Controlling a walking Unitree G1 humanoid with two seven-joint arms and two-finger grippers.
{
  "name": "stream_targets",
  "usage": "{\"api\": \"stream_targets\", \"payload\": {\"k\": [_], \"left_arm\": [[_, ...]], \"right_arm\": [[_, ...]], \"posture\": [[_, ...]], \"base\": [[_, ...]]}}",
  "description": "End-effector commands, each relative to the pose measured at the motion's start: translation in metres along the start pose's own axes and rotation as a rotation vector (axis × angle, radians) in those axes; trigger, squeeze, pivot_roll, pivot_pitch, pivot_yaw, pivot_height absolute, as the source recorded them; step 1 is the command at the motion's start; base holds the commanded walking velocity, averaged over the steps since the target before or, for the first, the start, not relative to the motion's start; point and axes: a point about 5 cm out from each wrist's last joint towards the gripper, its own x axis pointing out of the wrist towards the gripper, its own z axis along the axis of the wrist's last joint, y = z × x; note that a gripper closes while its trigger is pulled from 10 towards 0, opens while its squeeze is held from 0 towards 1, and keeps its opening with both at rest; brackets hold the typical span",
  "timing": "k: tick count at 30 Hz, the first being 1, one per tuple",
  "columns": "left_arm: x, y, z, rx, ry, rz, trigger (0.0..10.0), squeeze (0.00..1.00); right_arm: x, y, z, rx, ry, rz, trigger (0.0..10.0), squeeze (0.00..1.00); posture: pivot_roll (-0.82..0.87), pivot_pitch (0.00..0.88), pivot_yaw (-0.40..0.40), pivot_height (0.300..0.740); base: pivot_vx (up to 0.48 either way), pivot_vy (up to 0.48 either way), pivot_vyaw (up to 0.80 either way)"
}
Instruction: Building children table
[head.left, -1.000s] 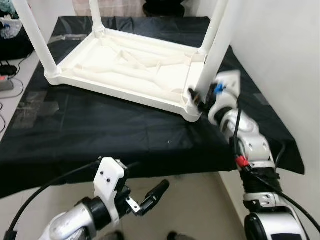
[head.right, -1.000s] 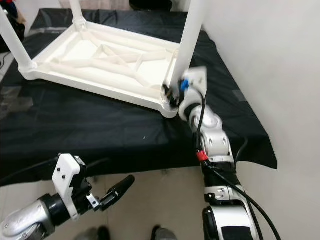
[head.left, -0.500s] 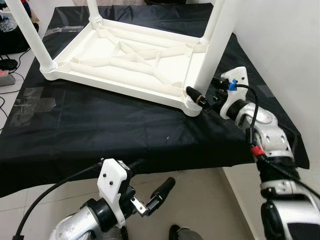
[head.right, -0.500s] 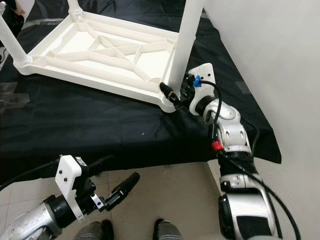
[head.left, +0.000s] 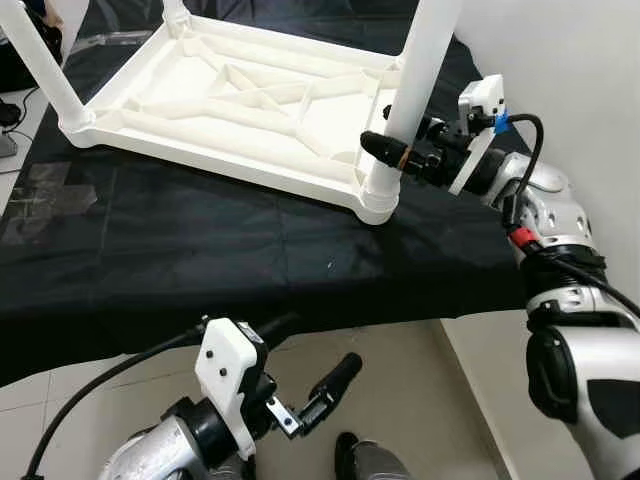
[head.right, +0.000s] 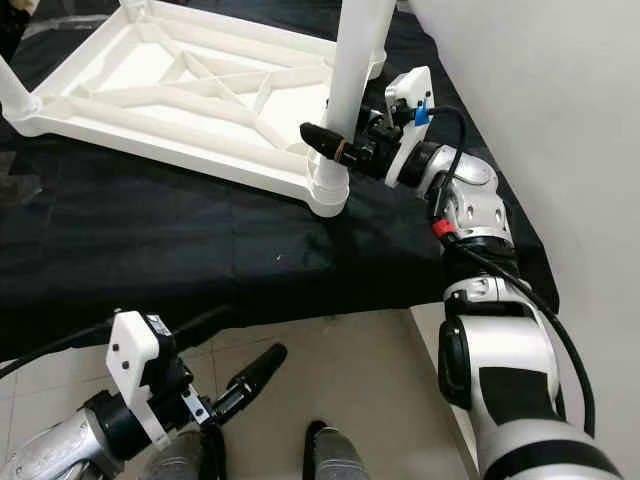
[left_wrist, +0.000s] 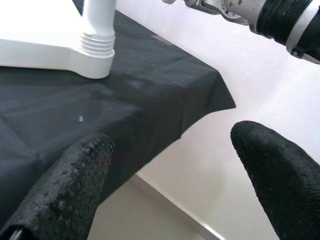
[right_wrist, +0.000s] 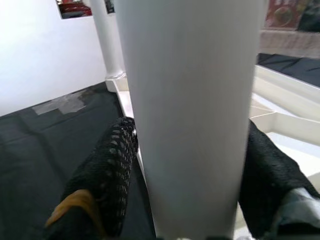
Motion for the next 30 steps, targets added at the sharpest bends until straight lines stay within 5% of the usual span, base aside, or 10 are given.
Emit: {"api": "stream_targets", "payload": {"k": [1, 15, 17, 18, 19, 21, 22, 24, 29, 30], "left_arm": [[-0.003, 0.002, -0.001, 0.016, 0.007, 0.028, 10.0, 0.00], [-0.023, 0.036, 0.007, 0.368, 0.061, 0.361, 10.0, 0.00], [-0.025, 0.036, 0.007, 0.375, 0.061, 0.374, 10.0, 0.00], [-0.026, 0.038, 0.004, 0.366, 0.055, 0.383, 10.0, 0.00], [-0.026, 0.039, 0.001, 0.355, 0.044, 0.382, 10.0, 0.00], [-0.026, 0.040, 0.000, 0.349, 0.037, 0.382, 10.0, 0.00], [-0.026, 0.040, 0.000, 0.349, 0.037, 0.382, 10.0, 0.00], [-0.018, 0.044, -0.004, 0.330, 0.022, 0.367, 10.0, 0.00], [-0.012, 0.048, -0.010, 0.318, 0.021, 0.340, 10.0, 0.00], [-0.011, 0.049, -0.011, 0.315, 0.022, 0.337, 10.0, 0.00]], "right_arm": [[0.003, 0.003, 0.000, -0.004, 0.005, 0.043, 0.0, 0.00], [-0.035, -0.014, -0.008, -0.091, 0.131, -0.064, 0.0, 0.00], [-0.038, -0.013, -0.016, -0.074, 0.145, -0.164, 0.0, 0.00], [-0.036, -0.014, -0.027, 0.010, 0.050, -0.532, 0.0, 0.00], [-0.037, 0.014, -0.060, 0.085, 0.120, -0.790, 0.0, 0.00], [-0.047, 0.037, -0.077, 0.129, 0.180, -0.990, 0.0, 0.00], [-0.047, 0.037, -0.077, 0.129, 0.180, -0.990, 0.0, 0.00], [-0.016, 0.086, -0.101, 0.173, 0.233, -0.932, 0.0, 0.00], [0.027, 0.098, -0.095, 0.152, 0.172, -0.751, 0.0, 0.00], [0.040, 0.100, -0.089, 0.158, 0.156, -0.682, 4.1, 0.00]], "posture": [[0.08, 0.292, -0.084, 0.740], [0.08, 0.296, -0.087, 0.740], [0.08, 0.286, -0.096, 0.740], [0.07, 0.266, -0.133, 0.740], [0.03, 0.255, -0.119, 0.740], [0.03, 0.255, -0.119, 0.740], [0.03, 0.255, -0.119, 0.740], [0.04, 0.231, -0.092, 0.740], [0.04, 0.198, -0.077, 0.740], [0.05, 0.193, -0.085, 0.740]], "base": [[0.000, 0.000, 0.00], [0.000, 0.000, 0.00], [0.000, 0.000, 0.00], [0.000, 0.000, 0.00], [0.000, 0.000, 0.00], [0.000, 0.000, 0.00], [0.000, 0.000, 0.00], [0.000, 0.000, 0.00], [0.000, 0.000, 0.00], [0.000, 0.000, 0.00]]}}
